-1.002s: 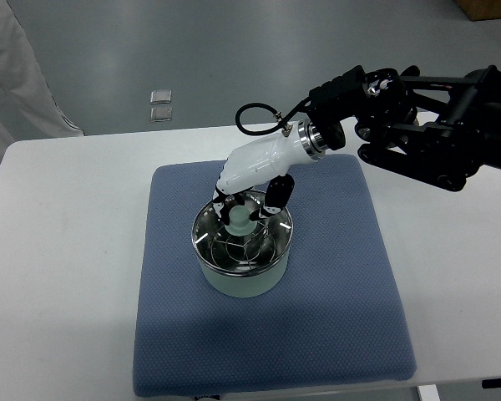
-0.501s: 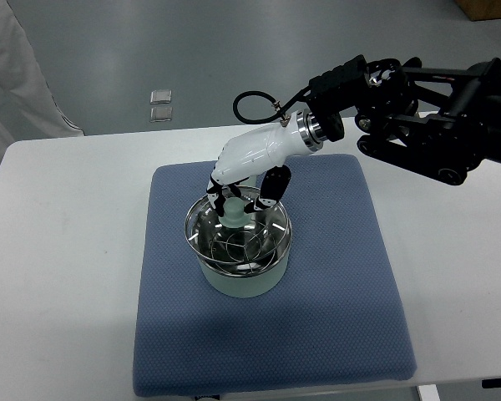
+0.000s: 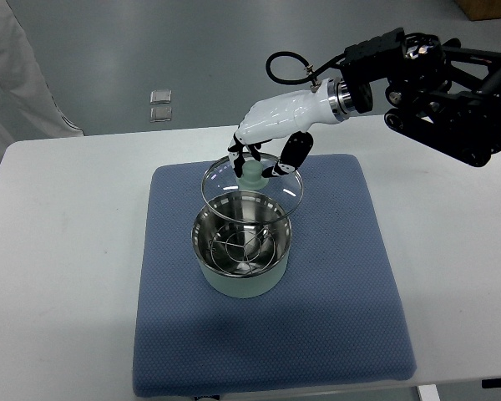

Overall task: Open lid and place right of pot
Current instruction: 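Lift the glass lid off the pot with the right hand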

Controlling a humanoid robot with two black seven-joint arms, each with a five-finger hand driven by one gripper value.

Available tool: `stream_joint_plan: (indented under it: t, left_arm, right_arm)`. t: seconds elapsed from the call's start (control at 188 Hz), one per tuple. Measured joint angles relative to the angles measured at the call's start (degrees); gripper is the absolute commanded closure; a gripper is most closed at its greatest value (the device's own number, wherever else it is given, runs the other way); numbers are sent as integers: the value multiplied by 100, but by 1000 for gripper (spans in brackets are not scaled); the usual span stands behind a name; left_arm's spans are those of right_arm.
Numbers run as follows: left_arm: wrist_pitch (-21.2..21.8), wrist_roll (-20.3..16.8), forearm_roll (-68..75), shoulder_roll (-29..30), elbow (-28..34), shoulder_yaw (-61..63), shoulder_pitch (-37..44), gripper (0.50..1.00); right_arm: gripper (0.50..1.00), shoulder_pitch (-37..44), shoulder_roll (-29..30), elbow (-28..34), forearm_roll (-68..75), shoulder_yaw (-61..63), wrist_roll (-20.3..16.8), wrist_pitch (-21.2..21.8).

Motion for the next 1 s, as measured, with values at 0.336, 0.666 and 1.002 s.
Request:
stream_joint_plan:
  t: [0.336,0.666,1.002]
  left_arm:
    - [-1,0,0,0,0,0,-1,500]
    - [-3,0,0,0,0,0,1,500]
    - [1,-5,0,0,0,0,-1,500]
  right_arm:
    - [985,-503,-195,-996,632,-1,0,-452]
    - [985,-1165,-199,-1394,716,-18,-1,-861]
    - [983,-1543,-436,-1412,695,-133,-1,-1090]
